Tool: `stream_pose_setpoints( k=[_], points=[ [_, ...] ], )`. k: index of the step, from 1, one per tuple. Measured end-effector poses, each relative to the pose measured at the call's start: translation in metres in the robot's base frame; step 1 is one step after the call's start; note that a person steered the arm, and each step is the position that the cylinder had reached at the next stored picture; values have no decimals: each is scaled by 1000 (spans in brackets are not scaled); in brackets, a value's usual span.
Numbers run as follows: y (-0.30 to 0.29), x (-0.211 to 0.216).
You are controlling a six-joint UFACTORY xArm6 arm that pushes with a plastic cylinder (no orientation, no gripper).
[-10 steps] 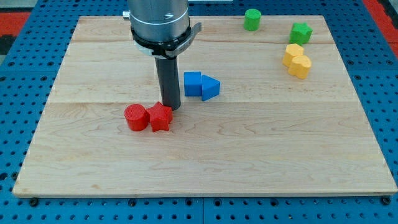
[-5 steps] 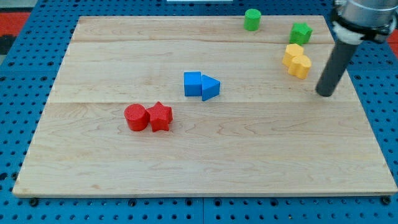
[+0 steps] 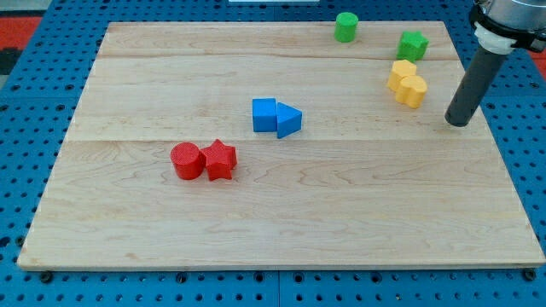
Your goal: Move the yellow heart top right to the red star
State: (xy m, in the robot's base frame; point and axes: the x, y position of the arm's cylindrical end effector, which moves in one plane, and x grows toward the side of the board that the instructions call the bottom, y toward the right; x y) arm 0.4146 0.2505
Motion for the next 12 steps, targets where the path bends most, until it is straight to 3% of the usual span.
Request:
stream_pose_setpoints(
  k=[2, 3, 4, 5, 6, 8, 10, 12],
  points=[
    [-40, -4],
    [-26, -17],
    [42, -40],
    [56, -97],
    [32, -107],
    [-47, -44],
    [-119, -19],
    [-170, -52]
  ],
)
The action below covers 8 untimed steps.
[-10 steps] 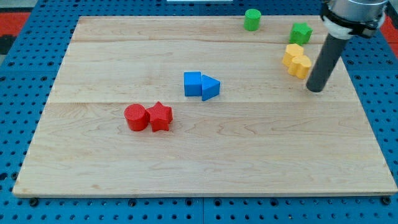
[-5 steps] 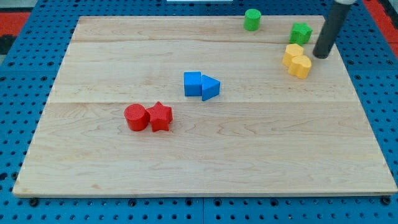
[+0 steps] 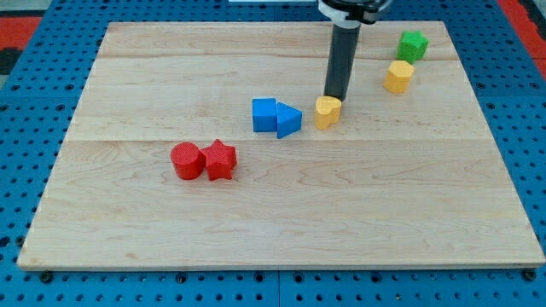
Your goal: Move the yellow heart top right to the red star
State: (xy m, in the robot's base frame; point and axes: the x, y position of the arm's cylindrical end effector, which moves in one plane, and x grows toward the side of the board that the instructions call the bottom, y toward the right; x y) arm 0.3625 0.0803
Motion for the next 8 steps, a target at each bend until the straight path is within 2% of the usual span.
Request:
stream_pose_setpoints(
  k=[1, 2, 3, 5, 6, 7, 8],
  points=[
    [-27, 34],
    [4, 39],
    [32, 63],
    [-91, 76],
    [-107, 76],
    [-74, 76],
    [63, 60]
  ],
)
